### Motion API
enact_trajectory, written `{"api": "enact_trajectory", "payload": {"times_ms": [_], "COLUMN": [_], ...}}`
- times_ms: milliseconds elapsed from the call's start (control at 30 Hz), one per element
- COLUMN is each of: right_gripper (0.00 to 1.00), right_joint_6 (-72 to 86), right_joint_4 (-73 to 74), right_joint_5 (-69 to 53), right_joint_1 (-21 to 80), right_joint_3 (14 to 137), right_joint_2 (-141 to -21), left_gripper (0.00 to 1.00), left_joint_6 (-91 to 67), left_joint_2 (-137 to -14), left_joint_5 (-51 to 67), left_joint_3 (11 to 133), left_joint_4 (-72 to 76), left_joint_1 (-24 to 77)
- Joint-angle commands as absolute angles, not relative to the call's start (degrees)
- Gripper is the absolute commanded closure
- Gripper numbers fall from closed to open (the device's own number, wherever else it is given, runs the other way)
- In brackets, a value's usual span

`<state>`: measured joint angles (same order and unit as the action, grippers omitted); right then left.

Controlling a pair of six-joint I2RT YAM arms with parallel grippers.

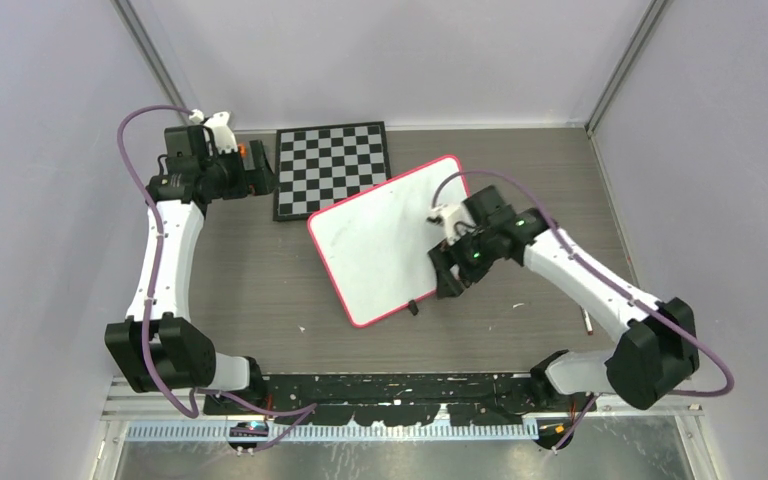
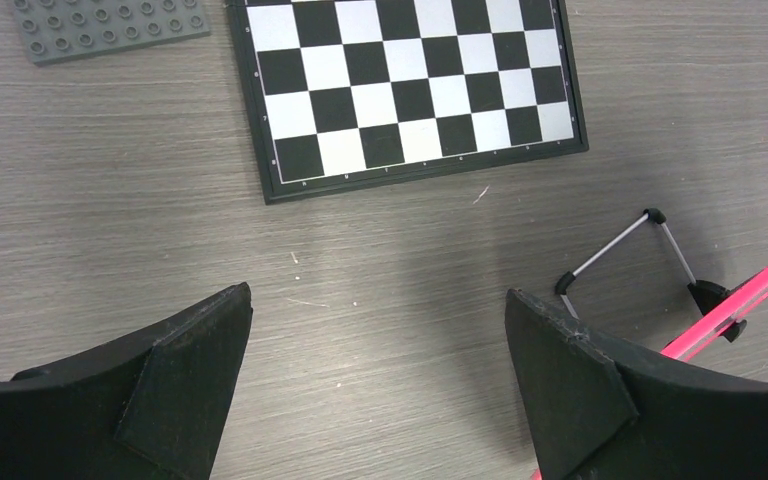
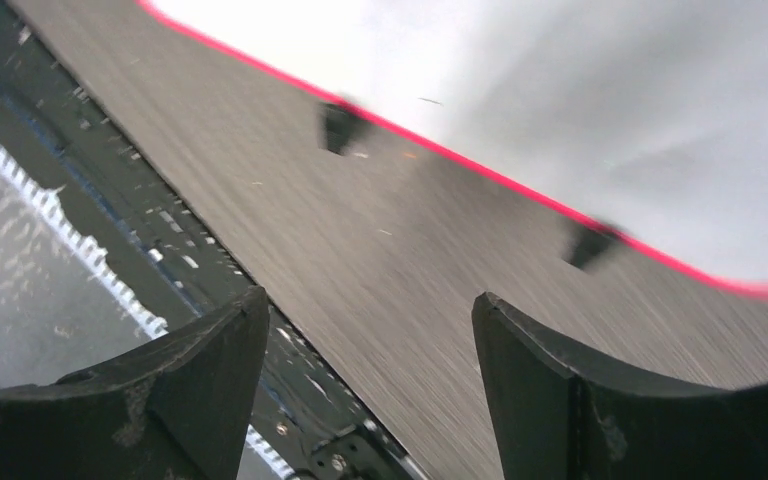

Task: Write a sentence on the whiteboard
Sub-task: Move the whiteboard stand to the center of the board.

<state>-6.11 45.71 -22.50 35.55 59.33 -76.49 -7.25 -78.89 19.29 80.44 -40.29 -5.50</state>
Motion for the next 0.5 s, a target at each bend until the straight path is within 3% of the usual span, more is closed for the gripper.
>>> {"api": "enact_trajectory", "payload": {"times_ms": [0, 233, 467], "right_gripper": [0.2, 0.18, 0.25], "right_joint_6": [-15.66, -24.14, -33.96], "right_joint_4": [60.07, 66.12, 64.82], "right_joint_5": [-23.87, -17.08, -11.66], "right_joint_1": [21.52, -4.17, -27.03], "right_joint_3": [65.89, 67.43, 64.64], "right_joint_2": [-73.44, -76.01, -82.38], "left_gripper": [0.0, 0.0, 0.0], "left_joint_6": [-6.62, -6.42, -4.67], "left_joint_2": [-78.29, -77.81, -77.09], "left_joint_5": [21.06, 21.91, 22.16], "left_joint_3": [80.58, 80.43, 79.49], "left_joint_4": [-40.27, -40.19, -40.47], "left_joint_1": [-5.33, -4.88, -4.13]}}
